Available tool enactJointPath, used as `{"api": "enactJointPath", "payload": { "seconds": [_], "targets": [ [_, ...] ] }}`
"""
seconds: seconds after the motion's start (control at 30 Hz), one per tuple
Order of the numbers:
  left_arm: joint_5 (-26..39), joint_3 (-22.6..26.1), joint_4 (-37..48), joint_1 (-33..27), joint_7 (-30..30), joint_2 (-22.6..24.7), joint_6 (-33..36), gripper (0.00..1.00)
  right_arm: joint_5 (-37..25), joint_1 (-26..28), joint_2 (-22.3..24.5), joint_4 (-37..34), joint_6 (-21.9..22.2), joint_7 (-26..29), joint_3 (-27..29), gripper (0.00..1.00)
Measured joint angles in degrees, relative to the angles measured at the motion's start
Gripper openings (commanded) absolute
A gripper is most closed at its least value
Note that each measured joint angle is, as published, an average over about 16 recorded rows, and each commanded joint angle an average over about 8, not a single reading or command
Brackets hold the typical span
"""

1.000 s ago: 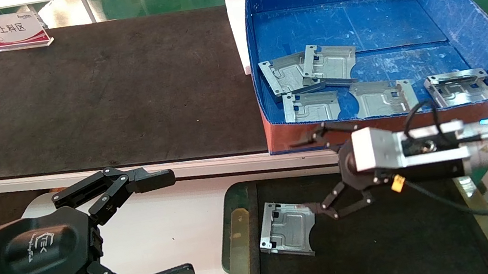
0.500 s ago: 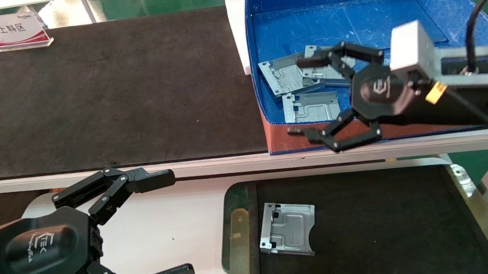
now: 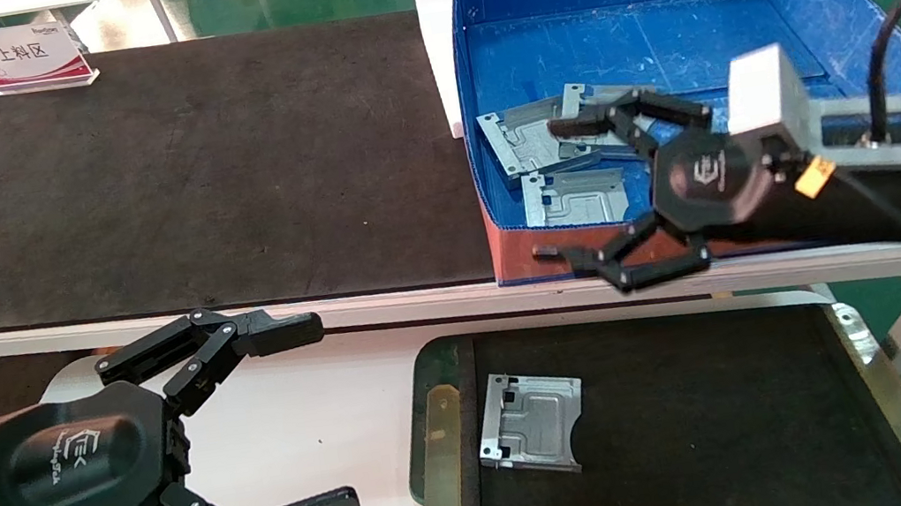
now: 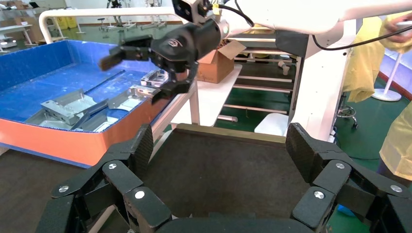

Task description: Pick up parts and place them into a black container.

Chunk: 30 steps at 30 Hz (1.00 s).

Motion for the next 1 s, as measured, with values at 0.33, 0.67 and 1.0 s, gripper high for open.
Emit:
{"api": "enactJointPath", "payload": {
  "seconds": [0.33, 0.67, 1.0],
  "targets": [
    [0.0, 0.0, 0.0, 0.0, 0.0, 0.0, 0.0, 1.0, 1.8, -5.15, 3.06, 8.93, 0.87, 6.66, 3.26, 1.0],
    [0.0, 0.0, 0.0, 0.0, 0.0, 0.0, 0.0, 1.0, 3.63, -10.41, 6.18, 18.03, 1.77, 13.46, 6.58, 1.0],
    [0.0, 0.0, 0.0, 0.0, 0.0, 0.0, 0.0, 1.0, 5.46, -15.66, 9.31, 27.12, 2.66, 20.25, 9.91, 1.0]
  ]
}}
